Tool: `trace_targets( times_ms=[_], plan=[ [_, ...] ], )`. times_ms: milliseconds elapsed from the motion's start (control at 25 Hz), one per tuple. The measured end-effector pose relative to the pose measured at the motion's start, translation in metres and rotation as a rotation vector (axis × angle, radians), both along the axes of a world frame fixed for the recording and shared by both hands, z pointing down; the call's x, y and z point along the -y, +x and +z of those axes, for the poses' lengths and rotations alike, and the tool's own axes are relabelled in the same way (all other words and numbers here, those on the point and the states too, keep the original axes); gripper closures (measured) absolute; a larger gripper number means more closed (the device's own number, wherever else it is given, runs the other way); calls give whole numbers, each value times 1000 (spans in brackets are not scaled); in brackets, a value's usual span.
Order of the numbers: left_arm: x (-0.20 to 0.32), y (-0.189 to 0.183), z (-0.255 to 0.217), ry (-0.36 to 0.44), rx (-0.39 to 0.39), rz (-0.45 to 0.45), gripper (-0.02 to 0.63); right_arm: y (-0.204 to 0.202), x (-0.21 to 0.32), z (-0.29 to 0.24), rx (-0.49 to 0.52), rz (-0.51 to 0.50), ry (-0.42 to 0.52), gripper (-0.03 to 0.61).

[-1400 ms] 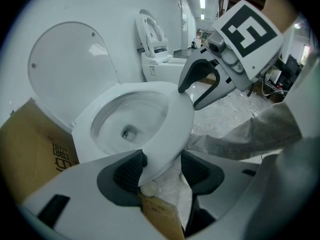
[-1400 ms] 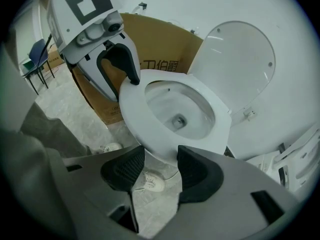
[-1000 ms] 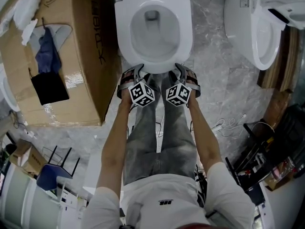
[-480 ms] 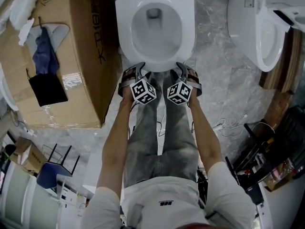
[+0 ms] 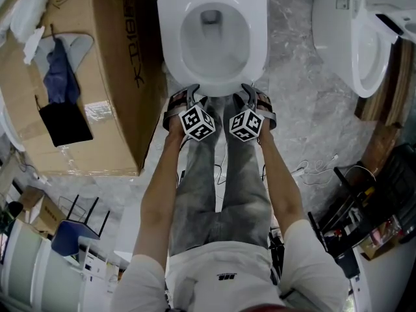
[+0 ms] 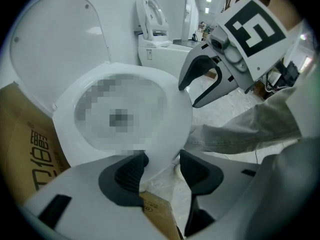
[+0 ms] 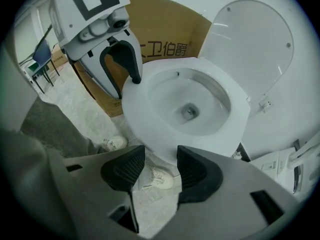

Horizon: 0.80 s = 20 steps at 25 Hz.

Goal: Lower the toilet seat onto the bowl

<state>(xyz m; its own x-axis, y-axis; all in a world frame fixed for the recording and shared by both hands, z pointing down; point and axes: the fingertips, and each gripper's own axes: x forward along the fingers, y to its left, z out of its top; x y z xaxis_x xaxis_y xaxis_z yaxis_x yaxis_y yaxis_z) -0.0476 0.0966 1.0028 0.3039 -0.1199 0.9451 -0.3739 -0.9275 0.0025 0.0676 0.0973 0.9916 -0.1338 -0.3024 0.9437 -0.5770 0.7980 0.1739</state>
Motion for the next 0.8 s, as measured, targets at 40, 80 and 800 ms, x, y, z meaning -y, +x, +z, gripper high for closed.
trace_targets(
  times_ms=[40,80,800],
  plan=[
    [0,0,0,-2,-1,-3,376,0,0,0,3,1,-2,374],
    [-1,0,1,-4,-1,-7,377,-1,0,1,7,3,-5,373],
    [44,-17,-99,128,-145,-261,430,-5,19,-99,133,151,98,384]
  ],
)
